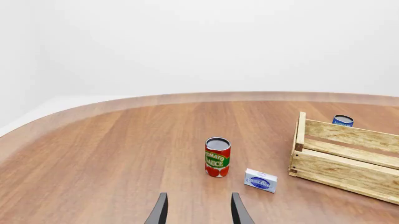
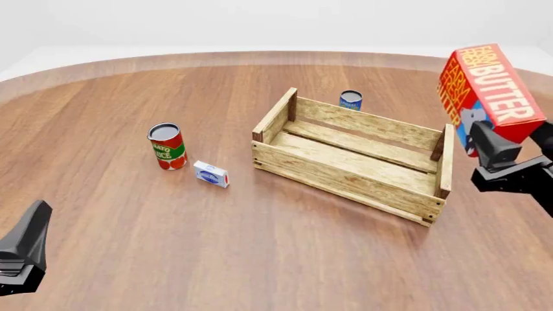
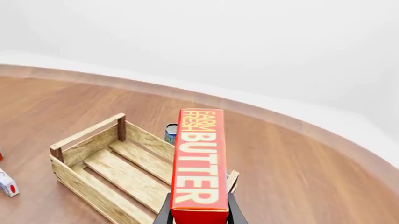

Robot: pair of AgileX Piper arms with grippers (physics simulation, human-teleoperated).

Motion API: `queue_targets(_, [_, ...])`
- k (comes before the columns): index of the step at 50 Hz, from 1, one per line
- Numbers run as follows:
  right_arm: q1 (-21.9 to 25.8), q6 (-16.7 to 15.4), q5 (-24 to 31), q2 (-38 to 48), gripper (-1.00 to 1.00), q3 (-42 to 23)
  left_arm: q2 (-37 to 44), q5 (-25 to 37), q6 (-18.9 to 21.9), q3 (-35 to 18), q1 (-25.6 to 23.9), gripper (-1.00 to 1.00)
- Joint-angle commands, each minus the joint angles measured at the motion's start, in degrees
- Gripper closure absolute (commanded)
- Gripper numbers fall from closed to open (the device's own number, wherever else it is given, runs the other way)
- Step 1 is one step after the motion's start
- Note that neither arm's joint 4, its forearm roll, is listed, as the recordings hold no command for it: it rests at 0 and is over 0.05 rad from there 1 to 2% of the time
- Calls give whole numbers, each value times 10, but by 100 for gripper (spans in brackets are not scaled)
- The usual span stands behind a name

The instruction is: Pick up the butter and put it in the tray.

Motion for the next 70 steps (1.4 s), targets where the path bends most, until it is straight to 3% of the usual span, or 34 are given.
queue_targets(1, [21, 11, -18, 28, 100, -20, 0, 0, 0, 0, 0, -100])
queue_targets(13, [36, 22, -61, 81, 100, -23, 0, 0, 0, 0, 0, -100])
queue_targets(70, [65, 31, -149, 266, 100, -88, 0, 0, 0, 0, 0, -100])
